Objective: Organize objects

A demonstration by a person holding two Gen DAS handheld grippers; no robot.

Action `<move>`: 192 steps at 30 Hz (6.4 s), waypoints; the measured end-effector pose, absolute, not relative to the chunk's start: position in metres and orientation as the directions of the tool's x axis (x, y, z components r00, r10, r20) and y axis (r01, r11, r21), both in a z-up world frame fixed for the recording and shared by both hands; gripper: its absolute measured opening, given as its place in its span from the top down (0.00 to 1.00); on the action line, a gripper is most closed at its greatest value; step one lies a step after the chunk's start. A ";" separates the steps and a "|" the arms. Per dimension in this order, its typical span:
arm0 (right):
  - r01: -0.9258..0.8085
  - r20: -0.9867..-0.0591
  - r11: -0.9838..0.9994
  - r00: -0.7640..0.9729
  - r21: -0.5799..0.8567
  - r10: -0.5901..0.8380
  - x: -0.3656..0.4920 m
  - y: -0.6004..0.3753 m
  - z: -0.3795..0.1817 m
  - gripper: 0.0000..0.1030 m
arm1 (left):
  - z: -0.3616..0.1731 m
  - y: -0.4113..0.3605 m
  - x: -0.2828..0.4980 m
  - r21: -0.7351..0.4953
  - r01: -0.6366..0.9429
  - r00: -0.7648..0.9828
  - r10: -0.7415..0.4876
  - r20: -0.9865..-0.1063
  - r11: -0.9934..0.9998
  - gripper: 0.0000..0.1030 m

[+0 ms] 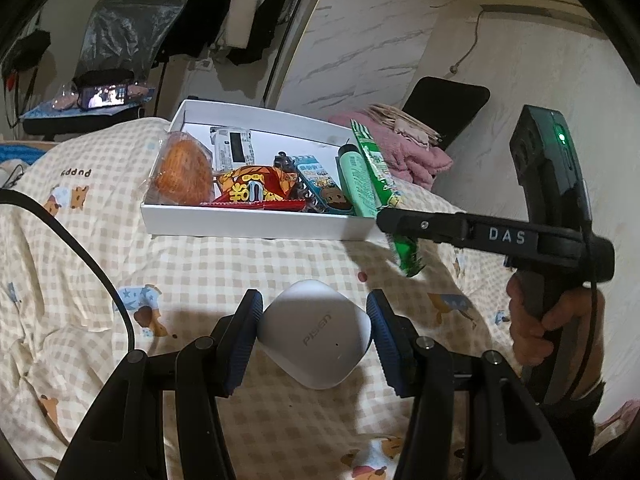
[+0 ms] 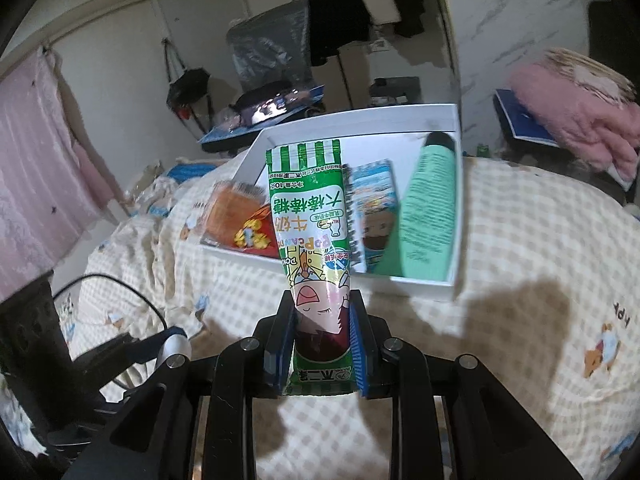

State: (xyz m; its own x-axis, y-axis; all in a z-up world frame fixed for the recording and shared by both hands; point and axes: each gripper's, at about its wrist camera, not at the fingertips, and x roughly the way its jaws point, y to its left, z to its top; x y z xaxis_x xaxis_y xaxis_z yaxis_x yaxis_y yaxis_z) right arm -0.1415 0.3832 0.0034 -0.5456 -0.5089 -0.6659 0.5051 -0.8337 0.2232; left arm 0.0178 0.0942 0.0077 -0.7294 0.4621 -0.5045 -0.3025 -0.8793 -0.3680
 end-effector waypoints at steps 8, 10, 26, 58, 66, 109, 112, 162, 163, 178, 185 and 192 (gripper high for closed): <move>0.493 -0.574 -0.841 -0.631 0.224 -0.523 -0.133 0.386 0.018 0.75 | 0.021 0.086 0.018 -0.336 -0.263 -0.763 0.408 -0.502 -0.905 0.44; 0.494 -0.519 -0.828 -0.649 0.268 -0.555 -0.131 0.393 0.024 0.75 | 0.029 0.081 0.015 -0.327 -0.244 -0.774 0.386 -0.501 -0.913 0.44; 0.472 -0.274 -0.777 -0.750 0.417 -0.602 -0.143 0.412 0.017 0.75 | 0.054 0.075 -0.067 -0.380 -0.166 -0.724 0.373 -0.579 -0.910 0.44; 0.344 -0.362 -0.899 -0.829 0.269 -0.426 -0.167 0.367 -0.031 0.75 | 0.024 0.150 -0.179 -0.169 -0.046 -0.758 0.144 -0.636 -0.985 0.44; 0.318 -0.432 -0.927 -0.821 0.198 -0.374 -0.170 0.361 -0.032 0.75 | 0.021 0.158 -0.175 -0.088 -0.031 -0.770 0.080 -0.634 -0.996 0.44; 0.396 -0.393 -0.918 -0.838 0.041 -0.379 -0.148 0.336 -0.021 0.28 | 0.036 0.084 -0.059 -0.314 -0.049 -0.885 0.187 -0.426 -0.948 0.18; 0.407 -0.412 -0.913 -0.827 0.029 -0.382 -0.140 0.338 -0.006 0.28 | 0.053 0.088 -0.047 -0.268 -0.078 -0.900 0.184 -0.396 -0.960 0.17; 0.219 -0.472 -0.955 -0.833 0.198 -0.289 -0.113 0.360 0.032 0.13 | 0.054 0.059 -0.036 -0.347 -0.161 -0.857 0.305 -0.415 -0.924 0.00; 0.204 -0.453 -0.954 -0.845 0.220 -0.285 -0.110 0.361 0.031 0.13 | 0.050 0.058 -0.037 -0.343 -0.152 -0.861 0.295 -0.415 -0.927 0.00; 0.182 -0.464 -0.957 -0.844 0.226 -0.270 -0.117 0.366 0.013 0.13 | 0.003 0.061 -0.073 -0.313 -0.010 -0.814 0.190 -0.550 -0.950 0.01; 0.208 -0.475 -0.955 -0.832 0.212 -0.286 -0.118 0.363 0.010 0.13 | 0.002 0.080 -0.074 -0.196 -0.022 -0.814 0.132 -0.565 -0.980 0.01; 0.182 -0.463 -0.959 -0.846 0.217 -0.265 -0.116 0.367 0.013 0.13 | 0.001 0.085 -0.076 -0.154 -0.011 -0.807 0.100 -0.582 -0.988 0.01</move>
